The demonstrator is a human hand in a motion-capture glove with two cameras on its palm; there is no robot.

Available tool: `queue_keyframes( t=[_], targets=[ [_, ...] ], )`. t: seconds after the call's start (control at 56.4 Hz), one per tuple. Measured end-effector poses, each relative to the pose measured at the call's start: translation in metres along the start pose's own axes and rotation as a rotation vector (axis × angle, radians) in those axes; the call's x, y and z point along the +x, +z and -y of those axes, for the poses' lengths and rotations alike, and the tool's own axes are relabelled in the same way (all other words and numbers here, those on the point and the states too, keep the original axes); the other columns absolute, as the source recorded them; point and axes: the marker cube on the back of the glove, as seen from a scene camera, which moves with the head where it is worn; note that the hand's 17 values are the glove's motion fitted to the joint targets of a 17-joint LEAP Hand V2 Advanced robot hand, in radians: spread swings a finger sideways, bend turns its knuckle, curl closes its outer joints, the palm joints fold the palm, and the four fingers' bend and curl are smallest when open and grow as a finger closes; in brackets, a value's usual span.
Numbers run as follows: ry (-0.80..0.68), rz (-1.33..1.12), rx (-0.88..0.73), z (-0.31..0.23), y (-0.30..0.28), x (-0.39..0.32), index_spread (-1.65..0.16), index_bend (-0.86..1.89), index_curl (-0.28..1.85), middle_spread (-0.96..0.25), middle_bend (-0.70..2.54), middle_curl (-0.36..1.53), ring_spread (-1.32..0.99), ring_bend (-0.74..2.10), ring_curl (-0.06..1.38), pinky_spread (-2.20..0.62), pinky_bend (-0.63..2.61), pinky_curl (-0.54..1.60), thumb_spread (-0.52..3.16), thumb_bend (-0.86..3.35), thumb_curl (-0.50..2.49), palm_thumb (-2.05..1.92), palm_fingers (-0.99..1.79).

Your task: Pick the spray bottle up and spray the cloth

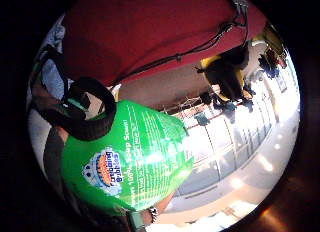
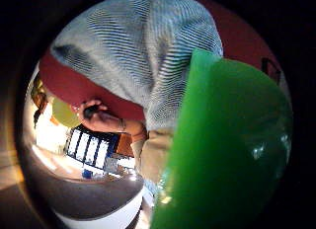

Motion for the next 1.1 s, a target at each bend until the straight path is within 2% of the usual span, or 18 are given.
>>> queue_keyframes(
  t=[0.213,0.408,0.603,0.762,0.851,0.939,1.099],
  targets=[
    [-0.215,0.157,0.262,-0.051,-0.043,-0.011,-0.23,0.2,0.6,-0.14,0.58,0.53,-0.12,0.55,0.47,-0.11,0.32,0.4,0.58,-0.02,0.77,1.02,1.27],
    [-0.674,0.53,0.663,-0.084,-0.088,-0.025,-0.23,0.2,0.6,-0.14,0.57,0.53,-0.12,0.55,0.47,-0.12,0.33,0.4,0.58,-0.02,0.78,1.03,1.29],
    [-1.049,0.853,0.746,-0.084,-0.102,-0.065,-0.23,0.2,0.61,-0.14,0.57,0.53,-0.12,0.57,0.47,-0.12,0.34,0.41,0.56,-0.02,0.79,1.02,1.3],
    [-1.195,0.885,0.777,-0.073,-0.106,-0.118,-0.23,0.2,0.62,-0.14,0.58,0.53,-0.12,0.57,0.47,-0.13,0.35,0.41,0.56,-0.02,0.79,1.02,1.3],
    [-1.287,0.838,0.7,-0.069,-0.102,-0.136,-0.23,0.2,0.62,-0.14,0.58,0.53,-0.12,0.57,0.47,-0.13,0.35,0.41,0.55,-0.02,0.8,1.03,1.3],
    [-1.223,0.802,0.848,-0.038,-0.11,-0.169,-0.23,0.2,0.62,-0.14,0.58,0.53,-0.12,0.57,0.47,-0.14,0.35,0.41,0.55,-0.02,0.8,1.03,1.3],
    [-1.26,0.88,0.868,-0.002,-0.118,-0.205,-0.23,0.21,0.62,-0.13,0.58,0.53,-0.12,0.57,0.47,-0.14,0.35,0.41,0.54,-0.03,0.8,1.02,1.3]
  ],
)
